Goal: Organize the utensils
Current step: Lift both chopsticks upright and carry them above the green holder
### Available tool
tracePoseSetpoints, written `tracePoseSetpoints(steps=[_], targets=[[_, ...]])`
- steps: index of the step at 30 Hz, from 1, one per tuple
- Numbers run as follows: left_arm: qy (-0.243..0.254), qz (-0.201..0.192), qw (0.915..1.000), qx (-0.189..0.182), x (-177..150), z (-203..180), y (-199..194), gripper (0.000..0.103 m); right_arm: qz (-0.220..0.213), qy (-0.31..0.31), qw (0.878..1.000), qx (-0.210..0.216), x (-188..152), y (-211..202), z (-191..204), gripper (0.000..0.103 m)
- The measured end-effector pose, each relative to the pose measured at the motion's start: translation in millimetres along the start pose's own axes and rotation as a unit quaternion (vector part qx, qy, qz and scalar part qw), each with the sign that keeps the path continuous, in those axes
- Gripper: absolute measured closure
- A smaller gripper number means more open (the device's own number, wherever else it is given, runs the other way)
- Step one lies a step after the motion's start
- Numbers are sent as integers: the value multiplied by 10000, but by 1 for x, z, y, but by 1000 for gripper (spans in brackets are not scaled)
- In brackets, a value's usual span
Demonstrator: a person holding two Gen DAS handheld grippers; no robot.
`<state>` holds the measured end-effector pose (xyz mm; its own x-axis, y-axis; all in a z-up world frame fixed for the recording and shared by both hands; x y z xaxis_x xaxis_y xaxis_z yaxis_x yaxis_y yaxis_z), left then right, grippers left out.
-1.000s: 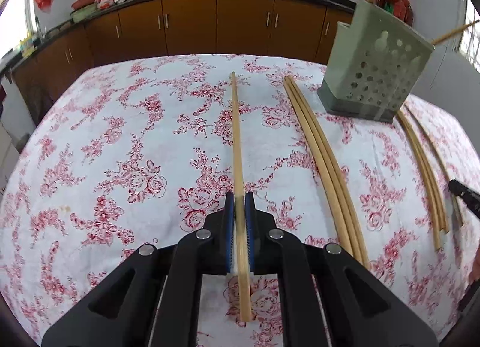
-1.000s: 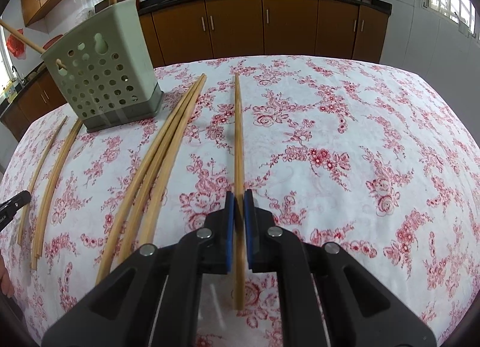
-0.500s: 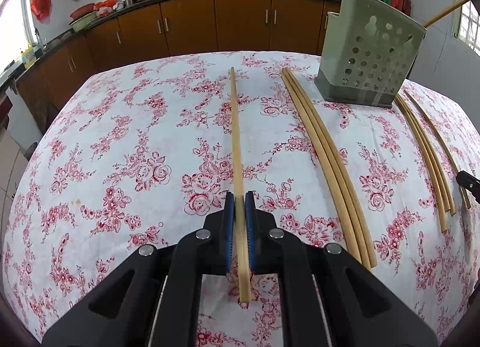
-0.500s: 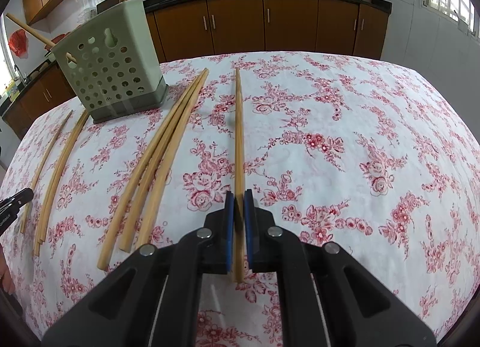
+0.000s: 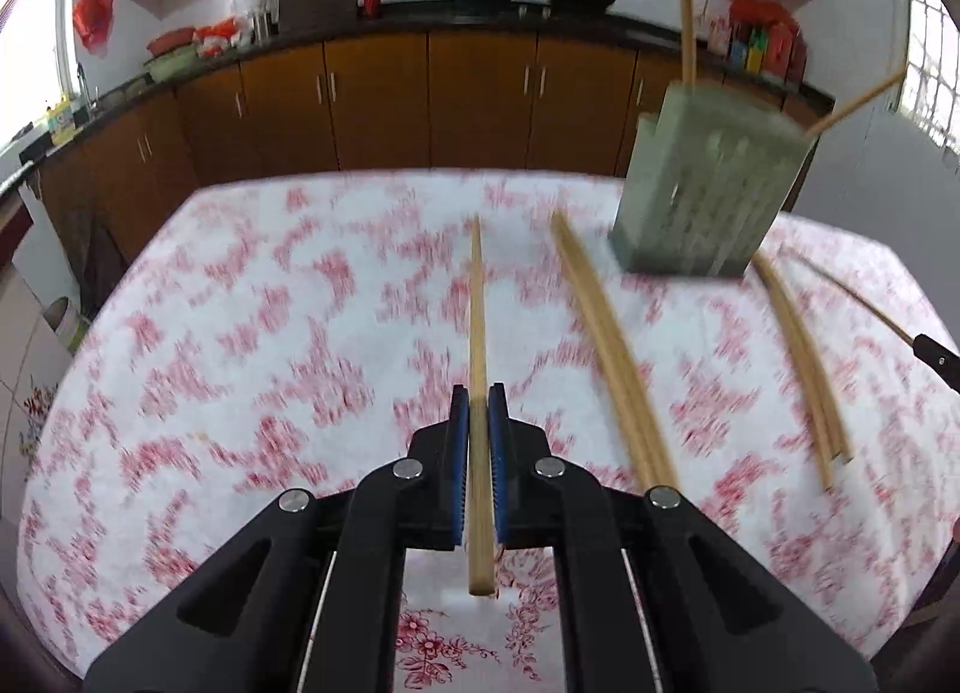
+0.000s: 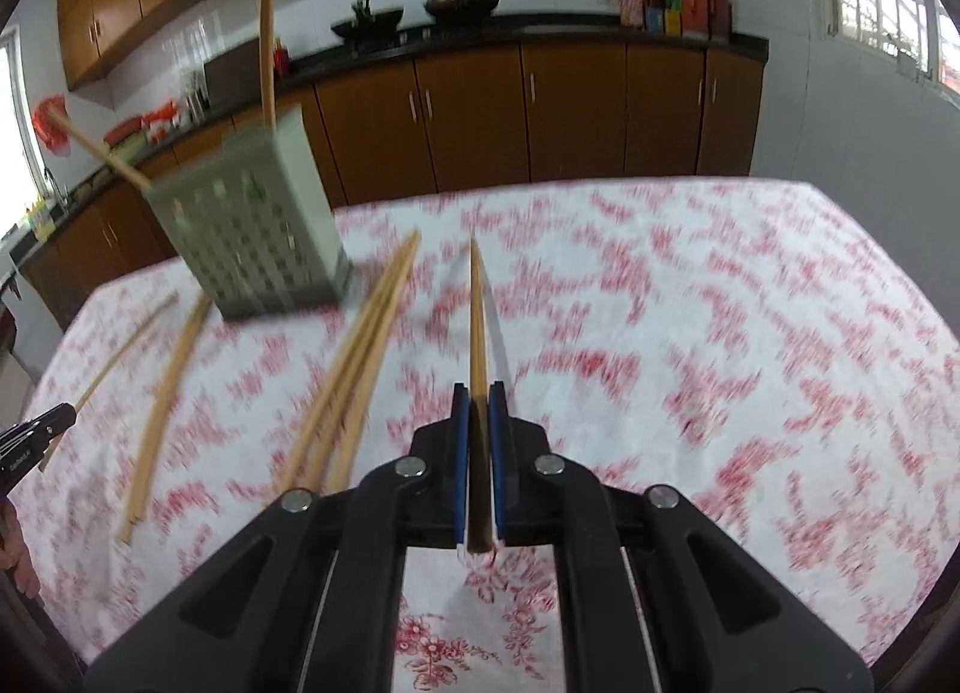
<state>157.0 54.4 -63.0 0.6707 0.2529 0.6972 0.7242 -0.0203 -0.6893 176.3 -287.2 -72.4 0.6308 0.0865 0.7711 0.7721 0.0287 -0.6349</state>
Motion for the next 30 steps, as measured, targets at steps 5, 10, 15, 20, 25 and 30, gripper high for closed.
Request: tracePoseSetpoints(steps=[5, 10, 15, 20, 25, 30], targets=[[-219, -333, 9988, -267, 22, -2, -24, 96, -394, 65, 9992, -17, 22, -21, -4, 95], [-310, -599, 9968, -425, 37, -4, -43, 96, -656, 103, 9978, -13, 36, -33, -6, 95], [-295, -815, 9946, -573, 49, -10, -59, 96, -854, 138, 9962, 25, 46, -43, -7, 95], [-234, -985, 9926, -667, 56, -18, -72, 96, -1028, 128, 9946, 27, 54, -51, -7, 95], [-154, -1074, 9917, -689, 61, -23, -77, 96, -1155, 104, 9933, 27, 61, -56, -5, 95], [-30, -1198, 9899, -756, 68, -32, -88, 96, -1381, -5, 9904, 108, 78, -72, -1, 95]])
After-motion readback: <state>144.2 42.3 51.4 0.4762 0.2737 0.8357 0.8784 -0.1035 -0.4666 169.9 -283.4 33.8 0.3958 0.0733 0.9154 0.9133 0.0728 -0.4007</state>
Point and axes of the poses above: each gripper's, at about its wrist camera, not at the fingertips, and y roughly the way its jaws point, z to its left, x to its top, the point moved 3 cm from there along y, roughly the way its jaws point, and after that the axes turned 13 degrees about -y, right-handed, at the moved point
